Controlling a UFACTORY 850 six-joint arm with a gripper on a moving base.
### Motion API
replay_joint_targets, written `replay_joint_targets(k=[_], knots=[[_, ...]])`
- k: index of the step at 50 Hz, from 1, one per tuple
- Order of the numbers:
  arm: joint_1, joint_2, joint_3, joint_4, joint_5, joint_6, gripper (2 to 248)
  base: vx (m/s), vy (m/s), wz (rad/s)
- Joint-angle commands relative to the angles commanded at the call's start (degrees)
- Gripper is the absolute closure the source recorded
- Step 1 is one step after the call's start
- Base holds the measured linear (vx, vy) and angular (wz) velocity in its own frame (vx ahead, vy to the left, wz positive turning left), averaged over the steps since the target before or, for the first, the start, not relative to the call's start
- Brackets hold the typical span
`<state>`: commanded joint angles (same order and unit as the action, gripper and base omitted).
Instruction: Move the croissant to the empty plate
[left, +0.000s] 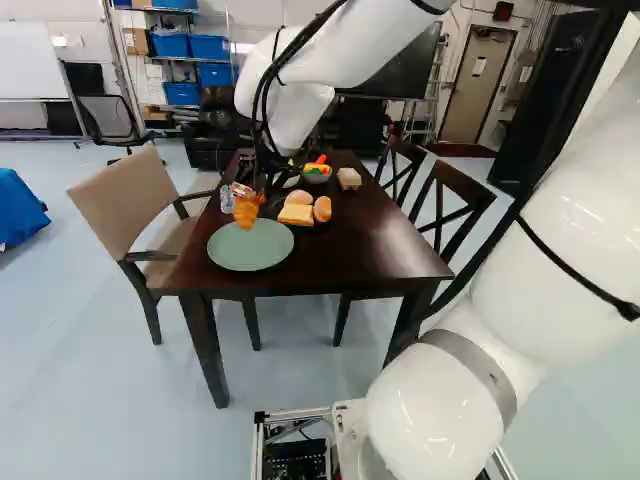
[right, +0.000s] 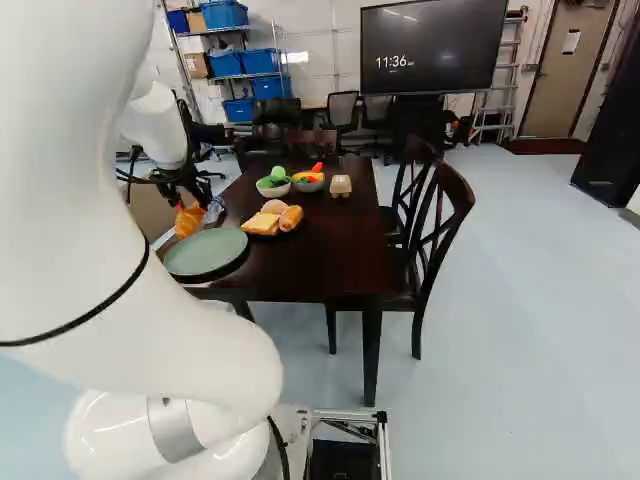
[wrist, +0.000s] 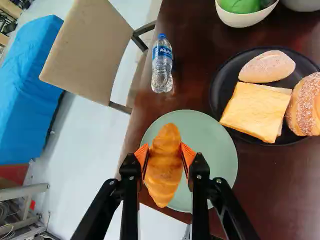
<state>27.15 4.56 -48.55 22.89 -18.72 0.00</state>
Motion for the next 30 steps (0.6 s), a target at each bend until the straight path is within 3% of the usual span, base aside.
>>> replay_joint_targets(k=[30], knots=[[0.00, -2.56, -0.09, 0.00, 0.00, 0.00, 141, 0.000, 0.000, 0.000]])
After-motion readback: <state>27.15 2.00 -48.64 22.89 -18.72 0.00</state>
